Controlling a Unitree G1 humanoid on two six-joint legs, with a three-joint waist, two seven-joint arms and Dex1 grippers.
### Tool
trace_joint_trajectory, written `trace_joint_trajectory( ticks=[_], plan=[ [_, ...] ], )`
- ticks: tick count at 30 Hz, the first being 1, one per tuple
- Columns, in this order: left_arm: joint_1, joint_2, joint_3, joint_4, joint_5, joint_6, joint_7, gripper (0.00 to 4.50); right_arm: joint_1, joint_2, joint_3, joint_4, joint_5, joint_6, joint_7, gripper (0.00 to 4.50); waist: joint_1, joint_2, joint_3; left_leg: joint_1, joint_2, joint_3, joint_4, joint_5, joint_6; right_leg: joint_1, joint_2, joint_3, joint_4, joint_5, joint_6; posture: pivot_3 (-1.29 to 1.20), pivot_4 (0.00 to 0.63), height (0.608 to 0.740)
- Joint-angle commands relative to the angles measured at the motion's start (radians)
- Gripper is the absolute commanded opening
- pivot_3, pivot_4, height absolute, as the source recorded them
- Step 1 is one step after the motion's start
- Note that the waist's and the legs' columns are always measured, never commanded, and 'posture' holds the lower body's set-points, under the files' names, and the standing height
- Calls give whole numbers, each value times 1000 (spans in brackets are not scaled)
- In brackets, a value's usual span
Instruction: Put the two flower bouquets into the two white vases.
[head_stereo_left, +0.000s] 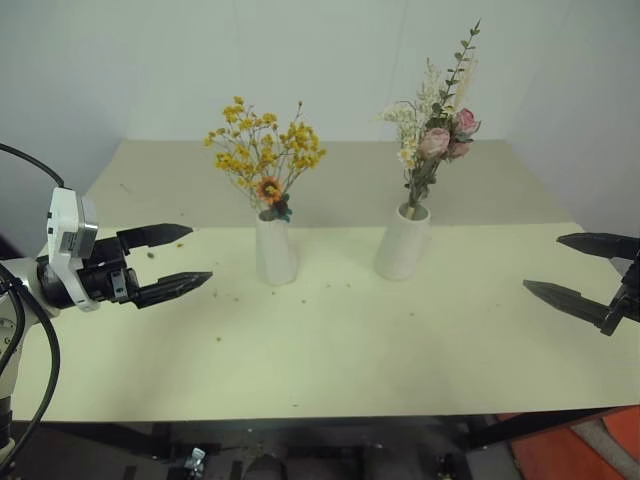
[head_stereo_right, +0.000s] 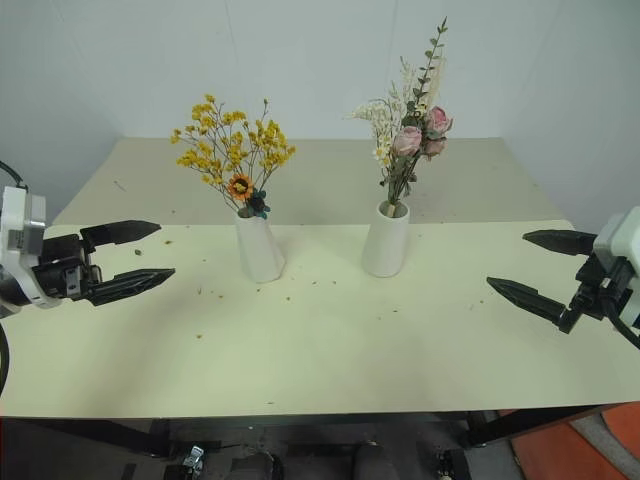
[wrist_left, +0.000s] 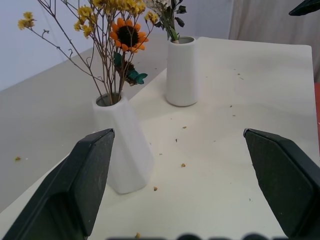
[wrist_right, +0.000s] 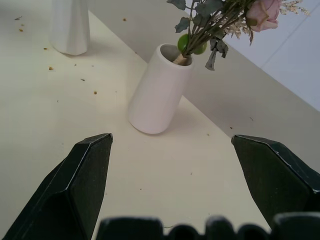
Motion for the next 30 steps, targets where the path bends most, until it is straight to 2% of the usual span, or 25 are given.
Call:
trace_joint_trajectory(
  ticks=[1, 30],
  plan=[
    [-6, 15, 23, -30, -1, -20, 9, 4500, -2, -16, -32, -17, -5, 6, 4, 4481, 0, 0, 0, 0, 0, 0, 0, 0, 0, 0, 0, 0, 0, 0, 0, 0, 150, 740],
    [-50, -5, -34, 34, 26, -91, -1, 4500, 49, 17, -46, -88, -4, 28, -16, 4481, 0, 0, 0, 0, 0, 0, 0, 0, 0, 0, 0, 0, 0, 0, 0, 0, 150, 740]
  ],
)
